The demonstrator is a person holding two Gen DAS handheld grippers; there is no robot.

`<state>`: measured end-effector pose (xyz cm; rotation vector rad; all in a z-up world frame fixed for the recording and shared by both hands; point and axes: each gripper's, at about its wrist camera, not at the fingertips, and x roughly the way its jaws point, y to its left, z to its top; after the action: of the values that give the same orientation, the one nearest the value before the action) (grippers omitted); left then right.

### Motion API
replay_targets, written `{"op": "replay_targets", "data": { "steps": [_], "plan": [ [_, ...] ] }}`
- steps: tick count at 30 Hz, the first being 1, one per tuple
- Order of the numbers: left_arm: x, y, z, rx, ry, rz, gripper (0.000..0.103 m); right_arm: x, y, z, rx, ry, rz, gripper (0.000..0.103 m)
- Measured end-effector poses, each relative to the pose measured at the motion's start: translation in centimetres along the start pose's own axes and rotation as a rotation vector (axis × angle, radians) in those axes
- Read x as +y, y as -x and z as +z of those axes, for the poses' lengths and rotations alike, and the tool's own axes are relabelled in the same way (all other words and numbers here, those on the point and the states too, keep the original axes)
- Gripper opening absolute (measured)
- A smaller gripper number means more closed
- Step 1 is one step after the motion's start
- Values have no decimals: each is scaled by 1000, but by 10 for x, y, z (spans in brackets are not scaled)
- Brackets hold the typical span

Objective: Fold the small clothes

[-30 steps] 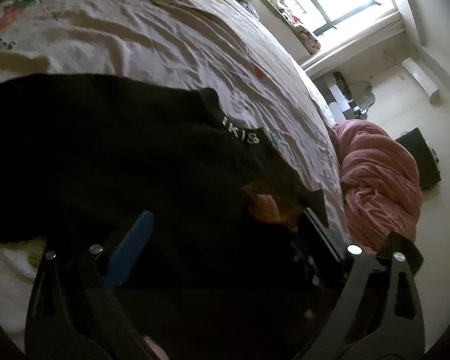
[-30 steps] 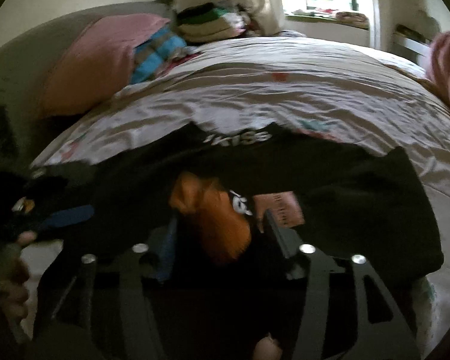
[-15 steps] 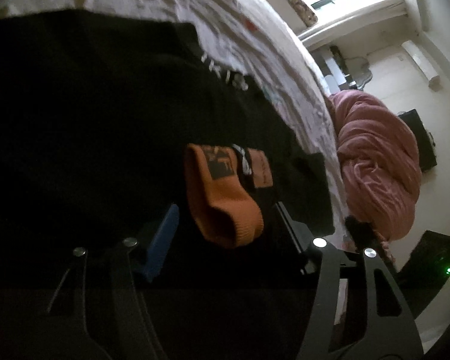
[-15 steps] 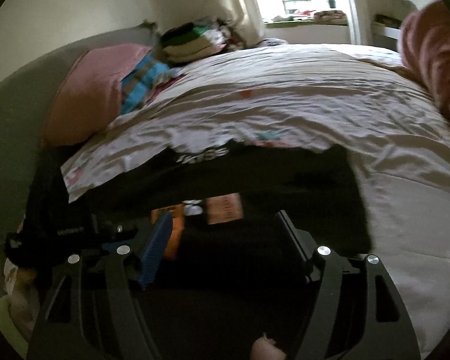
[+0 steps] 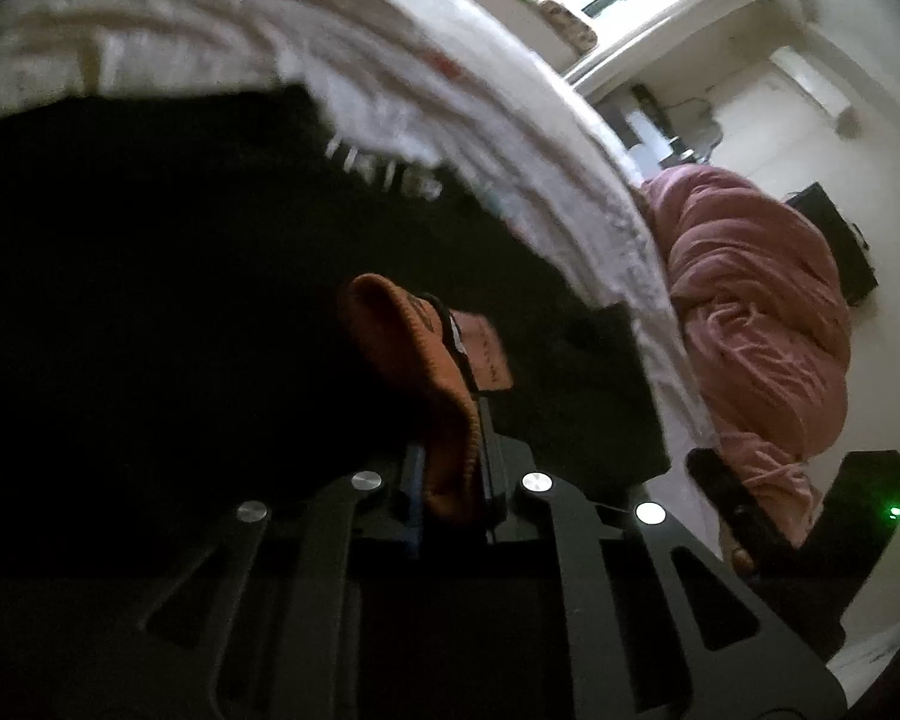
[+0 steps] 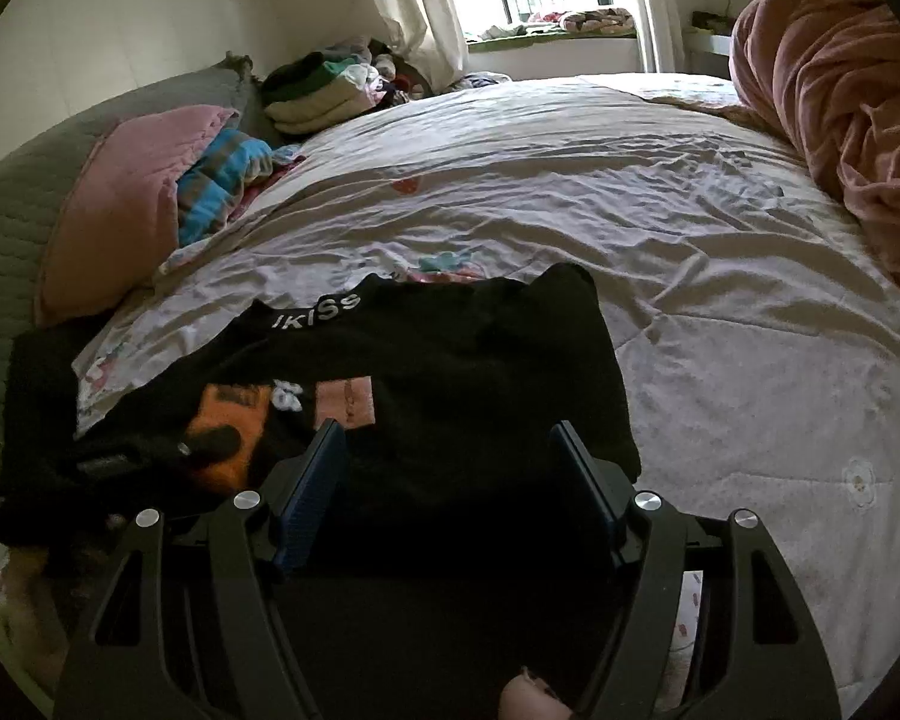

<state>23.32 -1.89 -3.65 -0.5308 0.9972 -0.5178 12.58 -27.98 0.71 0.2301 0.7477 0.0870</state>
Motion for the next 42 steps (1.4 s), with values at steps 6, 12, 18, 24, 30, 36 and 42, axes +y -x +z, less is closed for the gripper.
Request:
{"op": "replay_targets", "data": {
  "steps": [6, 12, 18, 24, 30, 36, 42],
  "plan": [
    [-11, 58, 19, -183, -81, 15, 5, 3, 1, 3, -6, 8, 5, 69],
    [-15, 81, 26, -241, -114, 76, 5, 14, -4, 4, 5, 33, 5, 69],
    [1, 72, 21, -194, -83, 138, 5, 26, -8, 6, 0, 69, -16, 69],
    [19, 73, 17, -168, -43, 177, 5, 32, -15, 5, 8, 103, -38, 69],
    [29, 74, 16, -153, -23, 203, 5, 43, -31, 4, 38, 163, -85, 69],
    [34, 76, 15, -147, -18, 231, 6, 53, -42, 2, 53, 197, -83, 69],
    [37, 88, 16, -177, -18, 267, 6, 54, -45, 1, 69, 195, -68, 69]
  ]
}}
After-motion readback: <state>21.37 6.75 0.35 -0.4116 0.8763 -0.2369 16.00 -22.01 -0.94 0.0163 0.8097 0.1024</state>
